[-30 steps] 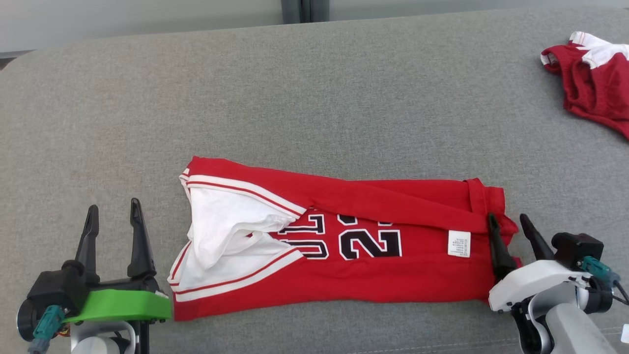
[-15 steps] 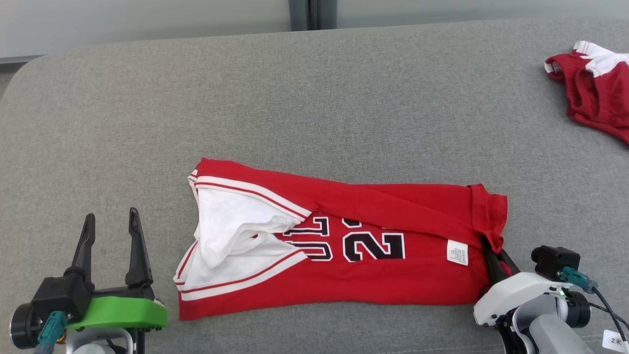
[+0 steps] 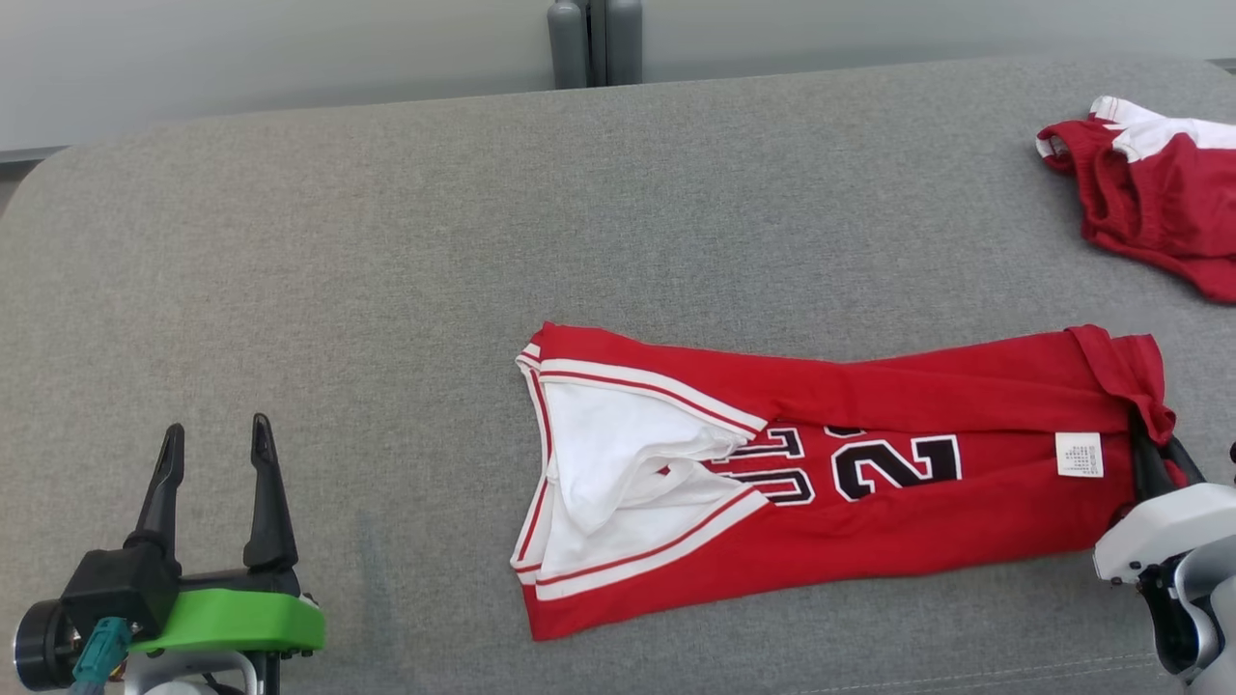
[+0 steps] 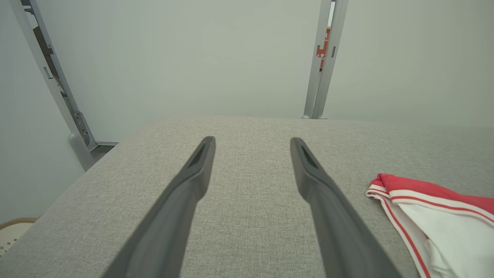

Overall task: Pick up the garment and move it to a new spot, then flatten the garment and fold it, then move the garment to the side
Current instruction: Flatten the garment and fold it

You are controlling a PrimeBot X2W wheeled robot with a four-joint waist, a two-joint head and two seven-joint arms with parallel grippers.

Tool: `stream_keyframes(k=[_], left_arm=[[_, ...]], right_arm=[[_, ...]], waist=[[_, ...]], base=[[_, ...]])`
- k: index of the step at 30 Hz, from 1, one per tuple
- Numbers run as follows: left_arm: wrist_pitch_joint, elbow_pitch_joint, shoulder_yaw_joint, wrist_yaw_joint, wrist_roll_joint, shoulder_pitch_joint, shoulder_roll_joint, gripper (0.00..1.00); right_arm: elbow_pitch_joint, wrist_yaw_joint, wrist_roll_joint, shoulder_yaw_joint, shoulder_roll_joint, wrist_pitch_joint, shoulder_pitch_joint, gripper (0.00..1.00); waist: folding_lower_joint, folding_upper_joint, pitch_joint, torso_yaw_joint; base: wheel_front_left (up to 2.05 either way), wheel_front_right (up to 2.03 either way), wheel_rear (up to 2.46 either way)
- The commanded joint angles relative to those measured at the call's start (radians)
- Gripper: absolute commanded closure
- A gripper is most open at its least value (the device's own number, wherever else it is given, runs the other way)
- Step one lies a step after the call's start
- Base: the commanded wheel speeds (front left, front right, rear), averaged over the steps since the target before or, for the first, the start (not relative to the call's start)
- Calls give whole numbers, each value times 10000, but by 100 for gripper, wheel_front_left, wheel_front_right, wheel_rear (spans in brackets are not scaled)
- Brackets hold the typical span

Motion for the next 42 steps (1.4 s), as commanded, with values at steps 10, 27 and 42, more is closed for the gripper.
stream_keyframes(k=[10,27,42], left_arm=[[-17,-18,-80,36,-183,274,-2,0],[-18,181,-561,116,-374,-157,-1,0],[-18,538,-1544,253,-791,-725,3,0]], right_arm=[[-1955,-13,-171,1180,616,130,63,100],[-2961,-10,-672,3856,2758,887,-766,100],[-911,-10,639,5933,3044,332,-2210,100]], waist=[[0,-1,-134,-150],[0,-1,82,546],[0,-1,485,1656]], base=[[0,0,0],[0,0,0],[0,0,0]])
